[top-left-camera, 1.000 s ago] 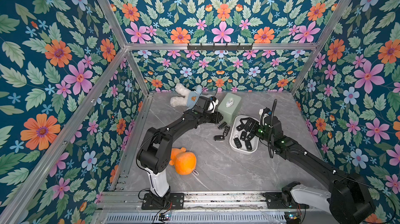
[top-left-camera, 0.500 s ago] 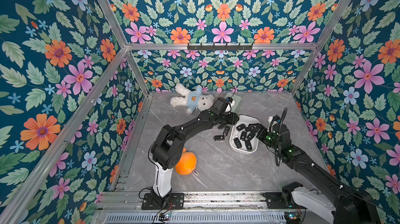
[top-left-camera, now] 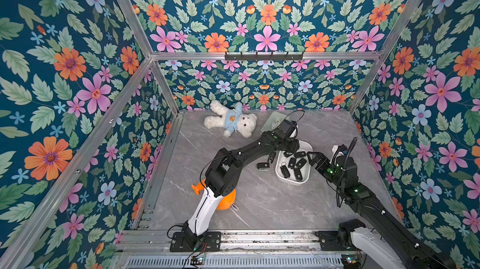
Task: Place the car key into the storage box
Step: Place the car key in the storage box.
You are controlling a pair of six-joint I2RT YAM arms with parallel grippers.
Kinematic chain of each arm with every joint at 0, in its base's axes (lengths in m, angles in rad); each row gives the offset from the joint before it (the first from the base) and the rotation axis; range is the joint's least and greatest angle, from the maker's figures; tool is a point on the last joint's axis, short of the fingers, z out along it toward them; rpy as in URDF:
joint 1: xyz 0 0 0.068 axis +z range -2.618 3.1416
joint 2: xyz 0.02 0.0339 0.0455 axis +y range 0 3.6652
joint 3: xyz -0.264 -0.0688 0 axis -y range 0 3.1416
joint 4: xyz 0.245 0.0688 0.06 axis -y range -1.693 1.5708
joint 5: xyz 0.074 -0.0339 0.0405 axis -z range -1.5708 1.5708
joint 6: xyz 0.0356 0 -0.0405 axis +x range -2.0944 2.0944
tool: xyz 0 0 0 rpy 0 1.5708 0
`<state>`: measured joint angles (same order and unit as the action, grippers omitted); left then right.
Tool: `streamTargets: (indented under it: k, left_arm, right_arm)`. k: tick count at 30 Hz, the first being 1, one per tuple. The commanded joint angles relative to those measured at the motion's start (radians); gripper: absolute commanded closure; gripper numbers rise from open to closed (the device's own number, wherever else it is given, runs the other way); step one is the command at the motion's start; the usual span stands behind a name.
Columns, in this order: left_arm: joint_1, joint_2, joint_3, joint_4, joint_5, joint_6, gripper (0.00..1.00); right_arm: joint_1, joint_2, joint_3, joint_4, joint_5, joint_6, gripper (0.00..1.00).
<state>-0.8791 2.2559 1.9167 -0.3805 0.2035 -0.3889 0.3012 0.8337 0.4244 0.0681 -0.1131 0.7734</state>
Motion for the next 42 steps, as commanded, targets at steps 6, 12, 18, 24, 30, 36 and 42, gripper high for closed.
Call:
streamTargets:
  k: [6, 12, 18, 24, 30, 36, 42]
  left_arm:
    - [-0.012, 0.074, 0.048, -0.098, -0.1, 0.027, 0.68]
    - [-0.012, 0.119, 0.082, -0.131, -0.134, 0.038, 0.67]
    - [-0.012, 0.163, 0.132, -0.17, -0.142, 0.051, 0.64]
    - [-0.012, 0.16, 0.151, -0.169, -0.123, 0.046, 0.54]
    - [-0.012, 0.094, 0.145, -0.138, -0.085, 0.026, 0.48]
    - [-0.008, -0.049, 0.035, -0.038, -0.074, 0.0, 0.45]
    - [0.017, -0.245, -0.201, 0.123, -0.115, -0.045, 0.42]
  right_arm:
    - [-0.005, 0.008, -0.009, 0.023, -0.037, 0.013, 0.01]
    - [-0.005, 0.025, -0.007, 0.039, -0.055, 0.019, 0.01]
    - [-0.006, 0.035, -0.007, 0.045, -0.061, 0.021, 0.01]
    - [-0.007, 0.036, 0.006, 0.034, -0.062, 0.015, 0.01]
    - [-0.007, 0.052, 0.051, 0.025, -0.063, -0.008, 0.01]
    - [-0.008, 0.083, 0.099, 0.052, -0.079, -0.02, 0.01]
    - [-0.007, 0.162, 0.128, 0.144, -0.178, -0.006, 0.01]
